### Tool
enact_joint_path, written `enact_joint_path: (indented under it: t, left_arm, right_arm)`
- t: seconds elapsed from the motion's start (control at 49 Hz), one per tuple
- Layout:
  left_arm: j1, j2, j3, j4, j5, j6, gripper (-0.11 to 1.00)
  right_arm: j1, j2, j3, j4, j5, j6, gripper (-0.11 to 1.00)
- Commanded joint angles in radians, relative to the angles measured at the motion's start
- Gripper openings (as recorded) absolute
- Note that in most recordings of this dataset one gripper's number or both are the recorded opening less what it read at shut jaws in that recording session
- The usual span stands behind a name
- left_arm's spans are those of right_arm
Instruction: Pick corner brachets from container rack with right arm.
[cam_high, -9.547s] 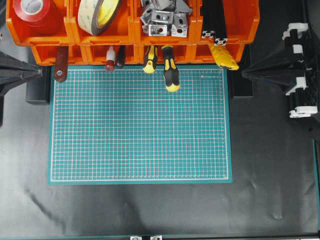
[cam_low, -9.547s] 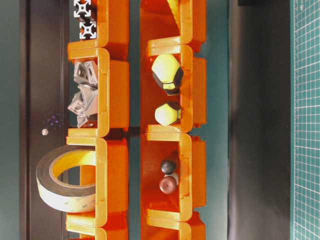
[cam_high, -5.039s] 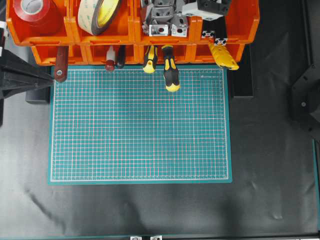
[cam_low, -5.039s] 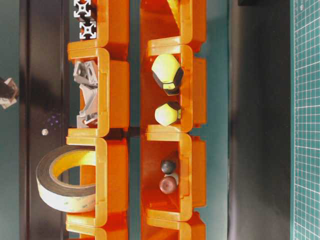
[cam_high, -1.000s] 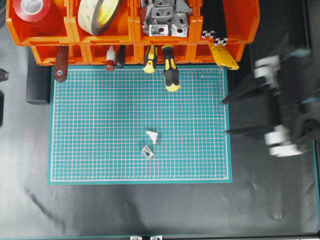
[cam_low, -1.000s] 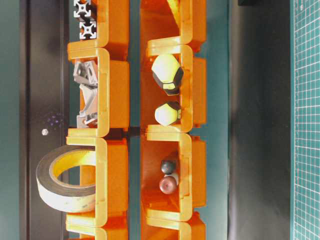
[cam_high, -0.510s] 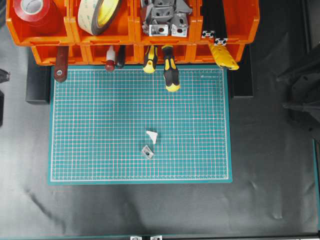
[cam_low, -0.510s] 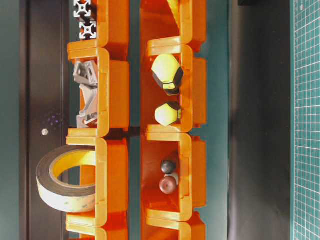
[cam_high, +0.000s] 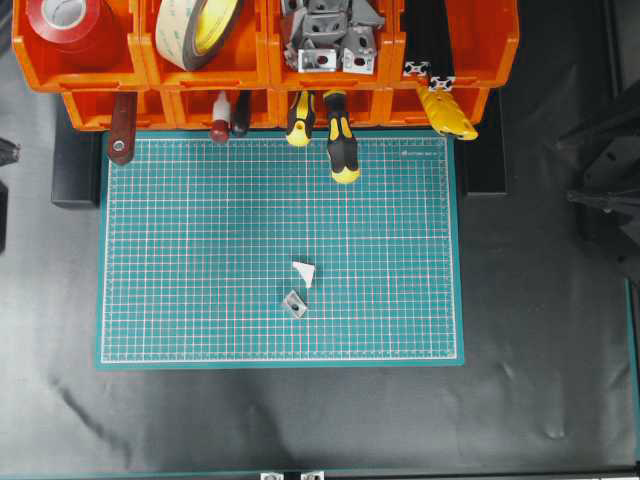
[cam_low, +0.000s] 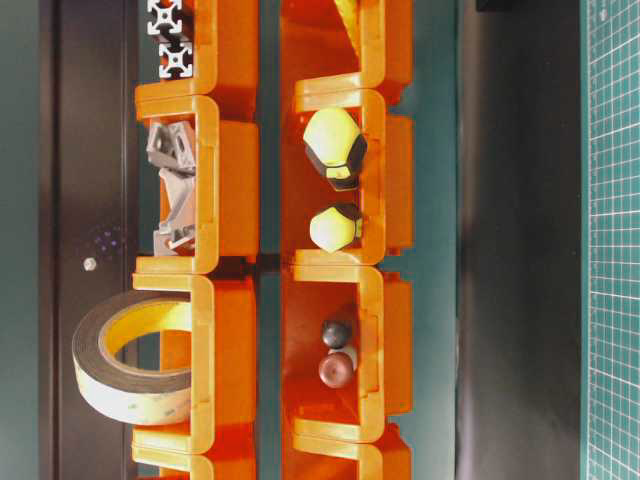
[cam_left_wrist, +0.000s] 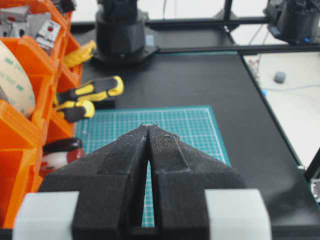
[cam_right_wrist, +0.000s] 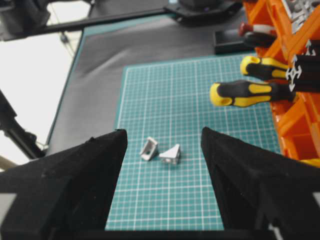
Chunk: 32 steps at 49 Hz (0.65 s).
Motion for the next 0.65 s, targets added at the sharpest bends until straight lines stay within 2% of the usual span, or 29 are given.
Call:
enact_joint_path:
  t: [0.0,0.408,0.53,0.632]
  left_arm:
    - [-0.002,0.006,-0.011,0.005,-0.005,-0.003,0.0]
    - [-0.002,0.008,-0.008,0.003,-0.006,-0.005,0.0]
    - [-0.002,0.005,-0.003,0.005,-0.011,-0.005,0.0]
    - [-0.002,0.008,0.0,0.005,-0.021,-0.003,0.0]
  right_arm:
    - [-0.012,0.002,-0.011,-0.003,-0.008,-0.002,0.6]
    - [-0.054,-0.011,-0.011,-0.038,0.006,-0.015,0.6]
    - [-0.054,-0.014,-0.012,-0.075,0.015,-0.017,0.6]
    - [-0.054,-0.029,-0.015,-0.129,0.017,-0.018,0.6]
